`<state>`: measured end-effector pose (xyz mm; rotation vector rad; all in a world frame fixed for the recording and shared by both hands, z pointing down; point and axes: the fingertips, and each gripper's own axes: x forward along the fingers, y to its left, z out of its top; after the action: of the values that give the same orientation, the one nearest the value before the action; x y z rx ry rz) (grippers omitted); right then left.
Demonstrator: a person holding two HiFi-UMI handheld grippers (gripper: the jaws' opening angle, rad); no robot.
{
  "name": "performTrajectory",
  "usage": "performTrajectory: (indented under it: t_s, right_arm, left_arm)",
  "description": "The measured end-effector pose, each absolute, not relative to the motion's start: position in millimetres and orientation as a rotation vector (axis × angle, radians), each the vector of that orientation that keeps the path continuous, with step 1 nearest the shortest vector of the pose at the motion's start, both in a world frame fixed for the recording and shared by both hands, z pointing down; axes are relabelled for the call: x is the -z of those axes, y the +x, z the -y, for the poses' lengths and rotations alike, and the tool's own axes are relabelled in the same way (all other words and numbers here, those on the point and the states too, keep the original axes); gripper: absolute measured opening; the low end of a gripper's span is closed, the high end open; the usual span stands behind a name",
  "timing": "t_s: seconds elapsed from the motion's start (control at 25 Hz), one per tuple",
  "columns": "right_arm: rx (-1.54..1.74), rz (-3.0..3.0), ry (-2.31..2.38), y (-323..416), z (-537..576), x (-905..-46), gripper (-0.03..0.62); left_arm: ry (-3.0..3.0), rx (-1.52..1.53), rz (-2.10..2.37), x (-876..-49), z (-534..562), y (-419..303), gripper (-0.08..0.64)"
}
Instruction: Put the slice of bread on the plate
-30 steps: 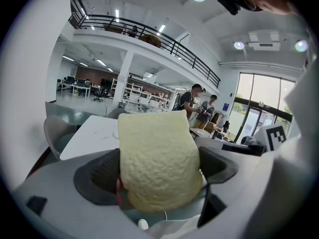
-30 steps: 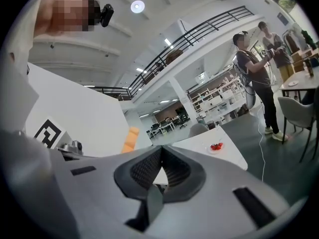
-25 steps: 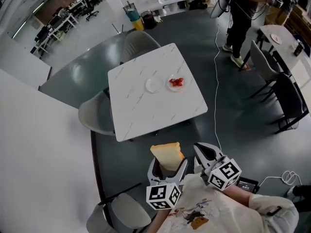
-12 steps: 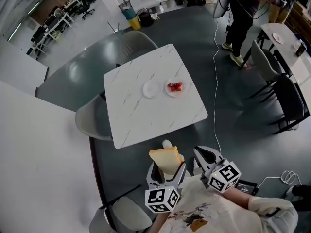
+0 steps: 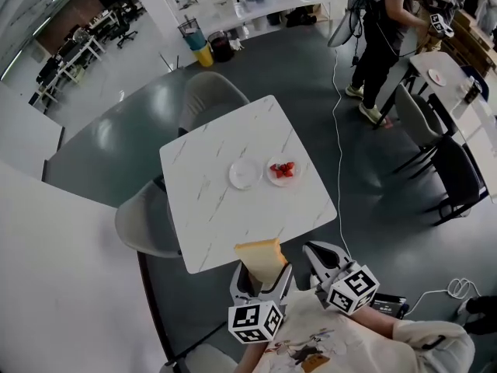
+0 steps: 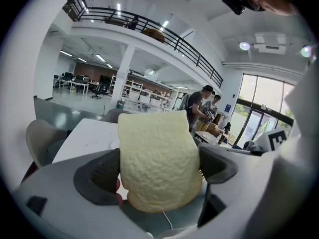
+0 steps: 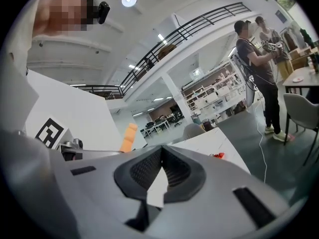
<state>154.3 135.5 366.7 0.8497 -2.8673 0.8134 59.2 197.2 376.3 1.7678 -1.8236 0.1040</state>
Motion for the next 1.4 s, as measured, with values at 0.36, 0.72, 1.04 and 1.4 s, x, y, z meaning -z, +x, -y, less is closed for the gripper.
performTrajectory:
  t_s: [0.36,0.72,1.04,1.4]
  right_arm:
    - [-0.699,2.832,0.974,90.1,-91.1,-360.7,0.005]
    - [-0.696,2.822,1.060,26.2,-62.7,-368.5,0.005]
    - [-0.701,2.759,1.079,15.8,-51.7,-375.9,0.005]
    - [-0.706,2.727,1.037,5.4,-35.7,-384.4,0.005]
  left_arm:
    - [1.834,-0.099,1.760,-371.6,-148.7,-11.7,0.506]
    - [1.912,-0.161,1.724,-383.0,-120.9,-83.4,0.506]
    - [1.889,-0.164,1.677,-393.7,-104.6,-100.6,0.506]
    - [1.851,-0.194,1.648,-411.4,-87.8,-109.9,0.506]
